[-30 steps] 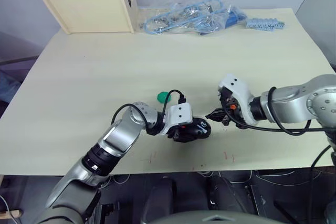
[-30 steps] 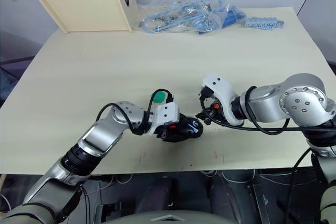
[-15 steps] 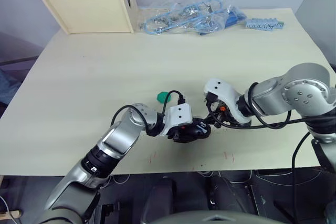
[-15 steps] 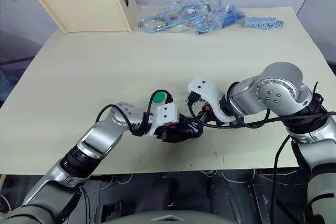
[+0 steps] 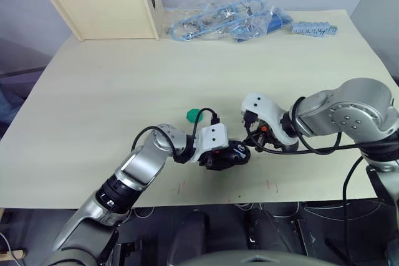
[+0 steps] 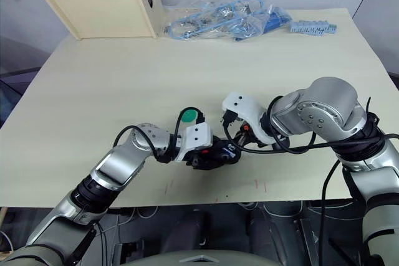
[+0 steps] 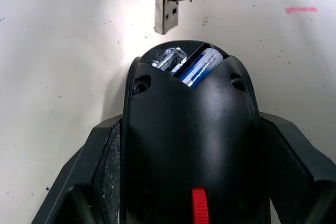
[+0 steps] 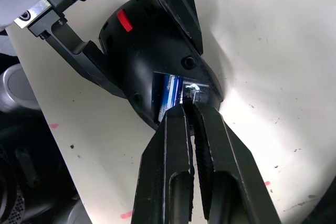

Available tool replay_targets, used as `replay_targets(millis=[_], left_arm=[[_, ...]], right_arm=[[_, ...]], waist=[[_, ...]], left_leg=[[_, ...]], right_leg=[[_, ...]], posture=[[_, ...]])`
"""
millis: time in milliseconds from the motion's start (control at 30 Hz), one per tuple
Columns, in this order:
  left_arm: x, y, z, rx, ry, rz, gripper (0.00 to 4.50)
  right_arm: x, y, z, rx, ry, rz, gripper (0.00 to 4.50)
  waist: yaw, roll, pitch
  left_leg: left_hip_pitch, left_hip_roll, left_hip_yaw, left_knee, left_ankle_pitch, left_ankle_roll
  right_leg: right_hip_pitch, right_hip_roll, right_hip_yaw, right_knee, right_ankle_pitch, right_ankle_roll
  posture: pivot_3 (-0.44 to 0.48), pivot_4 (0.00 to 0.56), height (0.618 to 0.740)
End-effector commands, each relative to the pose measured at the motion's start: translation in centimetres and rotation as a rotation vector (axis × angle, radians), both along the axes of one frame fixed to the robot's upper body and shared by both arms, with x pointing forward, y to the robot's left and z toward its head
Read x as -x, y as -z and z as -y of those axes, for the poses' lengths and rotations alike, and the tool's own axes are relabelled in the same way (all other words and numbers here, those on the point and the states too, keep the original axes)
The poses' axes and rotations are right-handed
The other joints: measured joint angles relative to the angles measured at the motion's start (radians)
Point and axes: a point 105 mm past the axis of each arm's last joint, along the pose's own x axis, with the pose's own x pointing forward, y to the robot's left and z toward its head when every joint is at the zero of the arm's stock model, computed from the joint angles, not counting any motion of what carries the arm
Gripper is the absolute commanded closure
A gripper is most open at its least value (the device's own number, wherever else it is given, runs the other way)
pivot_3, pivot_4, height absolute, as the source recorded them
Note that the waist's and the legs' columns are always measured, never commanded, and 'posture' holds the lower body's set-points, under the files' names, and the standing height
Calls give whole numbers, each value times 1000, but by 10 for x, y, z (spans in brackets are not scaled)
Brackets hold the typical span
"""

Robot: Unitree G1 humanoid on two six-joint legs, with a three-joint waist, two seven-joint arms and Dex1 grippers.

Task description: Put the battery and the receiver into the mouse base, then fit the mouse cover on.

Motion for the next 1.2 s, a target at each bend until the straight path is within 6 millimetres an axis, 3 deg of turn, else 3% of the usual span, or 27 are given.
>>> replay_targets(millis=[33,700,1200], left_arm=[[9,8,3,-18,22,-27,1544],[16,10,-1,-25,26,-54,1544],[15,13,-4,-35,19,-56,1544]], right_arm=[[1,-9,-4,-17,-21,28,4500],[8,-5,-9,27,-81,-34,4500],[-5,4,-13,69,-31,-34,4500]], waist=[[0,0,0],[-3,0,0],[-4,0,0]], left_leg=[[0,0,0,0,0,0],[0,0,-7,0,0,0],[0,0,-7,0,0,0]], right_leg=[[0,0,0,0,0,0],[0,0,-1,0,0,0],[0,0,-2,0,0,0]], posture=[[0,150,740],[0,150,740],[0,150,740]])
